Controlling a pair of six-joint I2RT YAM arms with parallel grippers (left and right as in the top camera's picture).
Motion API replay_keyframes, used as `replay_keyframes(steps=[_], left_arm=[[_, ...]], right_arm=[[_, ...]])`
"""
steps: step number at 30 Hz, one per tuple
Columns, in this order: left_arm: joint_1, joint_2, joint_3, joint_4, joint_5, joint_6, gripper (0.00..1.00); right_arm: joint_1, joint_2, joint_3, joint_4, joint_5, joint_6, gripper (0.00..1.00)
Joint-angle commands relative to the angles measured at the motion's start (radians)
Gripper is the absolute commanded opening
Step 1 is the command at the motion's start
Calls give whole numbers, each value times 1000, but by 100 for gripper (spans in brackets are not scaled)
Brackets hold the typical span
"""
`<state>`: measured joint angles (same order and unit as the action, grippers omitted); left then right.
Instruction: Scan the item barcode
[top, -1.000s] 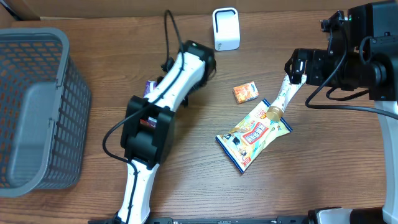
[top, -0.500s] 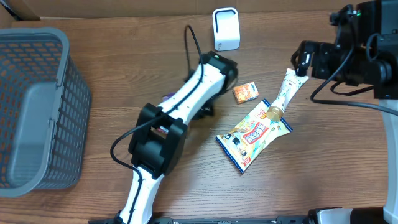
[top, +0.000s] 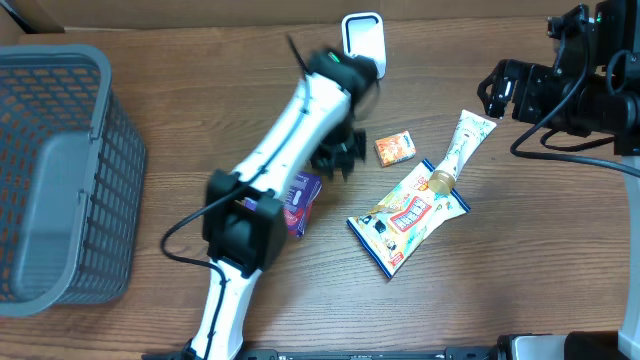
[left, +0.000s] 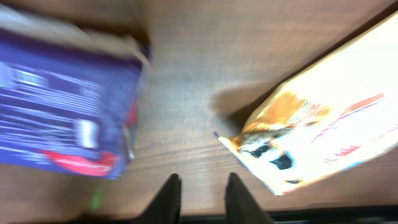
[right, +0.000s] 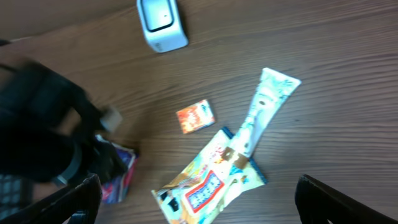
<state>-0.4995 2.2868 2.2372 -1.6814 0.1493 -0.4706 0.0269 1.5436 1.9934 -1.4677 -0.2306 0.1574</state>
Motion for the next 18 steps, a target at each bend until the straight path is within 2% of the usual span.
replay_keyframes(steps=[1,3,4,6,10,13,18], left_arm=[[92,-12,153,-9,-2,45,39],[141,-12,213,-9,-19,44,56],[169,-12,233,-8,-39,44,68],[215,-12,247,-1,-90,42,98],[297,-11,240,8,-189,-6,100],[343,-11,238,6,-208,-32,100],[394,-11,238,8,-209,-50,100]], right_arm=[[0,27,11,5,-116,3,100],[5,45,-10,11,-177,2,100],[10,54,-24,16,-209,2,100],[28,73,-66,40,-270,2,100],[89,119,-171,141,-381,3,100],[151,157,-259,245,-455,5,100],[264,248,-381,425,-470,194,100]])
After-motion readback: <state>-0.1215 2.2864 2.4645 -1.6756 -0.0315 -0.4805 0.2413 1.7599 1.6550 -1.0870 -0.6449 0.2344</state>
